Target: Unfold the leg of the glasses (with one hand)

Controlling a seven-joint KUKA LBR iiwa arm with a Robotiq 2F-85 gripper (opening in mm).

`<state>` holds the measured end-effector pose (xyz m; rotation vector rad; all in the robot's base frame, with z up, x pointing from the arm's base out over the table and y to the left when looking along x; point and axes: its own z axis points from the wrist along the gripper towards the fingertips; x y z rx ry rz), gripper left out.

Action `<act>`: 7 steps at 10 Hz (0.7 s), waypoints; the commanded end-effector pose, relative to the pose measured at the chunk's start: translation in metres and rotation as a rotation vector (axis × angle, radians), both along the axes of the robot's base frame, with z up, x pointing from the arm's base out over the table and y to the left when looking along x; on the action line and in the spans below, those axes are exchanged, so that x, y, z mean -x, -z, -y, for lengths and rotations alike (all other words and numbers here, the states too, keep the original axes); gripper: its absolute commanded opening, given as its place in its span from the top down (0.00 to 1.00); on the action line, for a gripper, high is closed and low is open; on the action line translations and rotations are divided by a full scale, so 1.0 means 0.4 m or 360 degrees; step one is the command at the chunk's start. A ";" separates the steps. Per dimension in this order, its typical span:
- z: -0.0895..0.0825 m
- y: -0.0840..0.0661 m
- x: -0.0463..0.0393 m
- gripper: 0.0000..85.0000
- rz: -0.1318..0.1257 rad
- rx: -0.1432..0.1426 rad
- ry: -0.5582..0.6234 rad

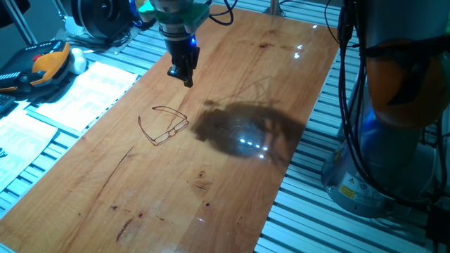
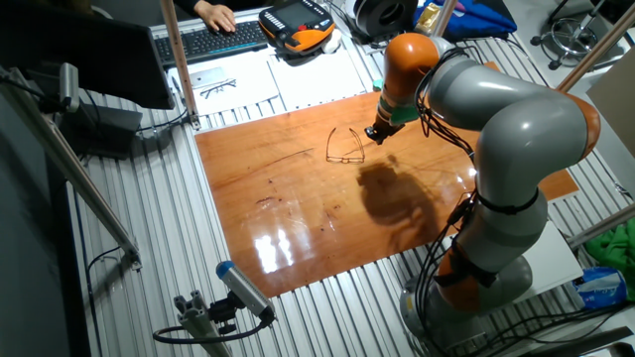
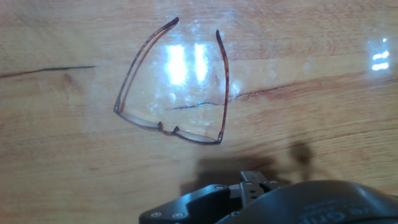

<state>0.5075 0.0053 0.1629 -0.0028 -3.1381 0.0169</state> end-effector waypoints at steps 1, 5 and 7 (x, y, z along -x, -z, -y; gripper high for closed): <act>0.000 -0.001 0.001 1.00 -0.0001 -0.0002 -0.0004; -0.001 -0.003 0.006 1.00 -0.0004 -0.0007 -0.0006; -0.002 -0.003 0.005 1.00 0.0001 -0.0007 -0.0006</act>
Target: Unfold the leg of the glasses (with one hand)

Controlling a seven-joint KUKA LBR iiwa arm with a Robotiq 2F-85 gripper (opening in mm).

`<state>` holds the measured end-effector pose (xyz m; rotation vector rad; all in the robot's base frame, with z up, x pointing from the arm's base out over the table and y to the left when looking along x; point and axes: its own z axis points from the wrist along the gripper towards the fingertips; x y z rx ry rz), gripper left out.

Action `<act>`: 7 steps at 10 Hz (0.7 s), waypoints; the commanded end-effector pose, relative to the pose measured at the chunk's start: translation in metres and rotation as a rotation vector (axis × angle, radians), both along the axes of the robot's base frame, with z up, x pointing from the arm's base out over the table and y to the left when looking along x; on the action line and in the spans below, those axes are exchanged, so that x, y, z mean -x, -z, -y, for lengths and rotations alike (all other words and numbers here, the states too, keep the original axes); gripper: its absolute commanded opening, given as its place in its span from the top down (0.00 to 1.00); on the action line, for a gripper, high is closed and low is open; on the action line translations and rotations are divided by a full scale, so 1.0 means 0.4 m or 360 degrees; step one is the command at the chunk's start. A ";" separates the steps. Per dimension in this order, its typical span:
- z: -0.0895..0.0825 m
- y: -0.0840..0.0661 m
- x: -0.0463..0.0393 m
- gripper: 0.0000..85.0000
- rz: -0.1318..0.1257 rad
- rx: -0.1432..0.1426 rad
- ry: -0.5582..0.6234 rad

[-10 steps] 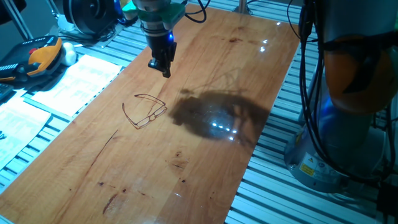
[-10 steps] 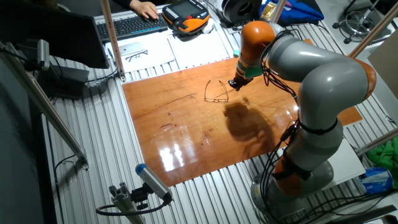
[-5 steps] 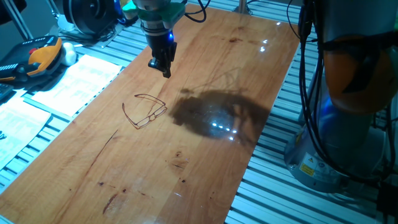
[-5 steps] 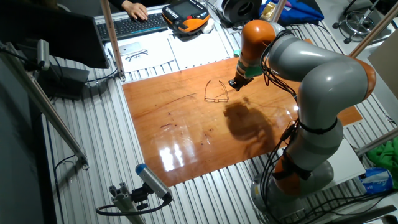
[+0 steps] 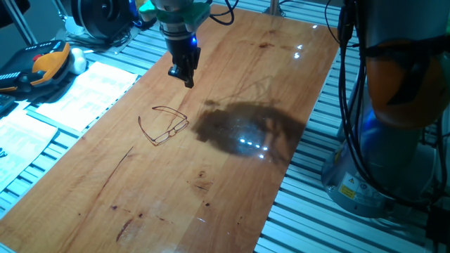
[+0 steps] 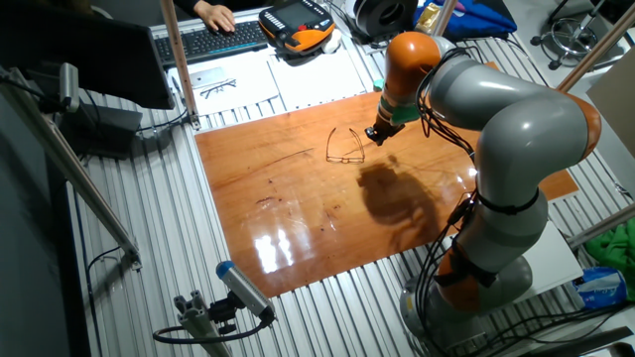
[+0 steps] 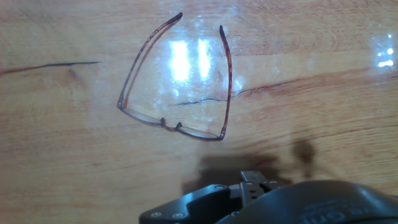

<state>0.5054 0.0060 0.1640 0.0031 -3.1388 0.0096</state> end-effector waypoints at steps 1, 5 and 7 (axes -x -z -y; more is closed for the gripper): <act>0.000 0.000 0.000 1.00 0.0003 0.0000 0.0002; 0.000 0.000 0.000 1.00 0.0003 -0.0007 -0.0003; 0.000 0.000 0.000 1.00 0.0003 -0.0010 -0.0005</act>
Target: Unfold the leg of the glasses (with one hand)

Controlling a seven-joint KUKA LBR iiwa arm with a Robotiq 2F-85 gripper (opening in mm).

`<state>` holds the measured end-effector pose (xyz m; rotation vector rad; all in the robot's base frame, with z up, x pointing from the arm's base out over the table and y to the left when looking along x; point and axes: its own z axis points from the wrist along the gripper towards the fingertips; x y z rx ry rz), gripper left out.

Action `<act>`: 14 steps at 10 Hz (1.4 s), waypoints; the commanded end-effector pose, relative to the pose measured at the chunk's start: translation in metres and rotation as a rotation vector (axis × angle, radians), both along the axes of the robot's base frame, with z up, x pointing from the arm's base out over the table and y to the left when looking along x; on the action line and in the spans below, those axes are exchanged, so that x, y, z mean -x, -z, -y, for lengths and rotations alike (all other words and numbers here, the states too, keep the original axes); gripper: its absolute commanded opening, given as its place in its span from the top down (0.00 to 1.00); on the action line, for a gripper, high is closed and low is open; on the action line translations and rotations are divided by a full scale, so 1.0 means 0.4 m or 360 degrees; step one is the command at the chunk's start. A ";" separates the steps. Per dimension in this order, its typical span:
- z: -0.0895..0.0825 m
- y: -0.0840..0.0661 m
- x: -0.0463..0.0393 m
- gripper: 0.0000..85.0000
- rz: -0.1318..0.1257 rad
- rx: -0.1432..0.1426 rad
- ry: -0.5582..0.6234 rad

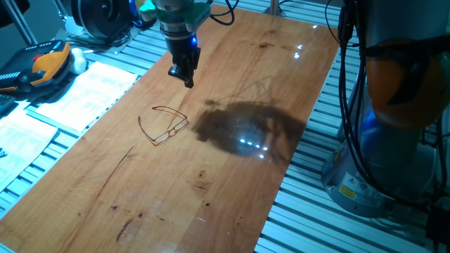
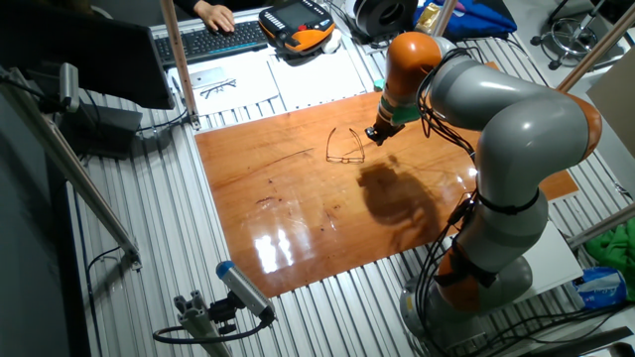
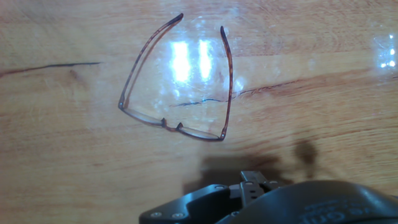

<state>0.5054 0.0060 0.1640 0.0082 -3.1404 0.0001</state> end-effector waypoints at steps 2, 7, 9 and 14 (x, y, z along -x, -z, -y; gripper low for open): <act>0.000 0.001 -0.002 1.00 0.0002 0.0002 -0.0002; 0.000 0.001 -0.002 1.00 0.0007 0.0010 -0.0005; -0.002 0.002 -0.002 1.00 0.0010 0.0010 -0.0005; 0.001 0.001 -0.002 1.00 -0.0007 0.0014 -0.0010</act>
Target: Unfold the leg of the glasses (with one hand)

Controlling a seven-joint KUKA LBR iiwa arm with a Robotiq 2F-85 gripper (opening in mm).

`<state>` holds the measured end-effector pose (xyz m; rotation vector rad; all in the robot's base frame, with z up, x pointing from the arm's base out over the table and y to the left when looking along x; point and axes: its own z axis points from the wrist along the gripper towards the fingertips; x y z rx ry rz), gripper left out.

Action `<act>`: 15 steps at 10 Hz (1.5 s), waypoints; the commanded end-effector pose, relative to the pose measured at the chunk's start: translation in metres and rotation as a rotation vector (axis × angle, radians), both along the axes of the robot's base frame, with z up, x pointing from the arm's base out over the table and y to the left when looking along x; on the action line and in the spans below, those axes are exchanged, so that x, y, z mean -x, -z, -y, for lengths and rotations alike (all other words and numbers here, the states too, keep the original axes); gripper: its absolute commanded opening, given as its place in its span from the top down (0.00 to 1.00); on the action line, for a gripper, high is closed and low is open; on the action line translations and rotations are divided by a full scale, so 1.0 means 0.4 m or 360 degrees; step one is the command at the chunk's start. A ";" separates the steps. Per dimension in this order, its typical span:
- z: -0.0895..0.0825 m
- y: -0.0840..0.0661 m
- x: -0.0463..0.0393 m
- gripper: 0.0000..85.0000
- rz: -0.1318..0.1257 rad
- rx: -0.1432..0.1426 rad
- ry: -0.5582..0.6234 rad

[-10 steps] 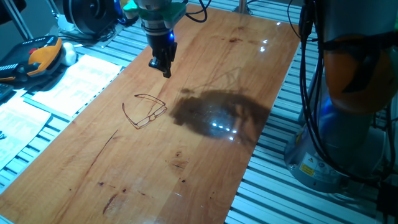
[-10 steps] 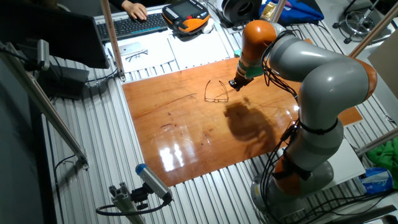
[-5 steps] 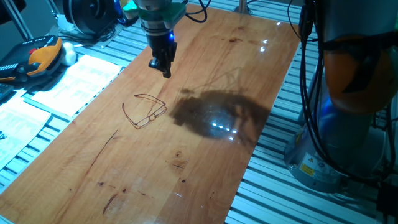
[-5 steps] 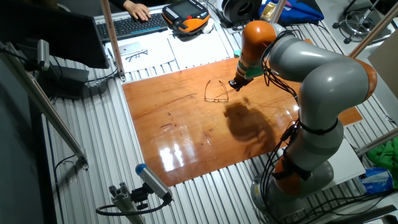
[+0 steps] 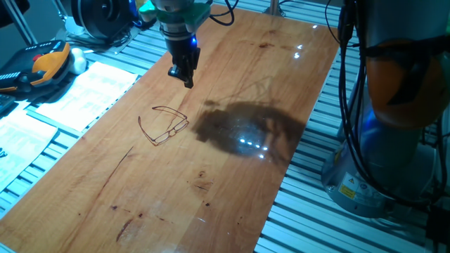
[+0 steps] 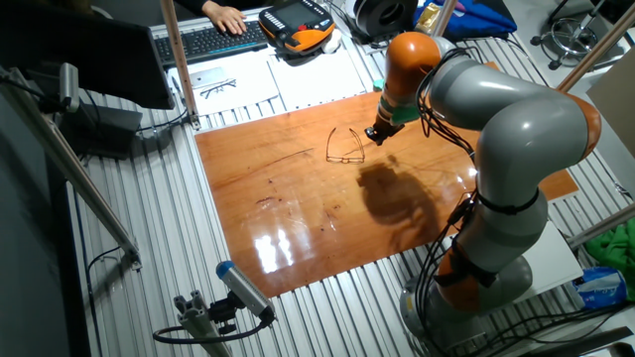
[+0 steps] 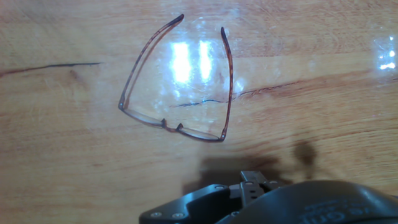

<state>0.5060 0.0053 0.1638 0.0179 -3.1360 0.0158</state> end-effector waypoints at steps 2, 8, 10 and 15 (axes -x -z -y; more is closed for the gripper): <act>0.005 -0.003 0.002 1.00 0.0002 -0.0001 0.0012; 0.006 -0.001 0.000 1.00 0.0002 -0.0006 0.0029; 0.005 -0.001 0.000 1.00 0.0002 -0.0004 0.0030; 0.007 0.001 -0.004 1.00 0.0010 -0.0001 0.0027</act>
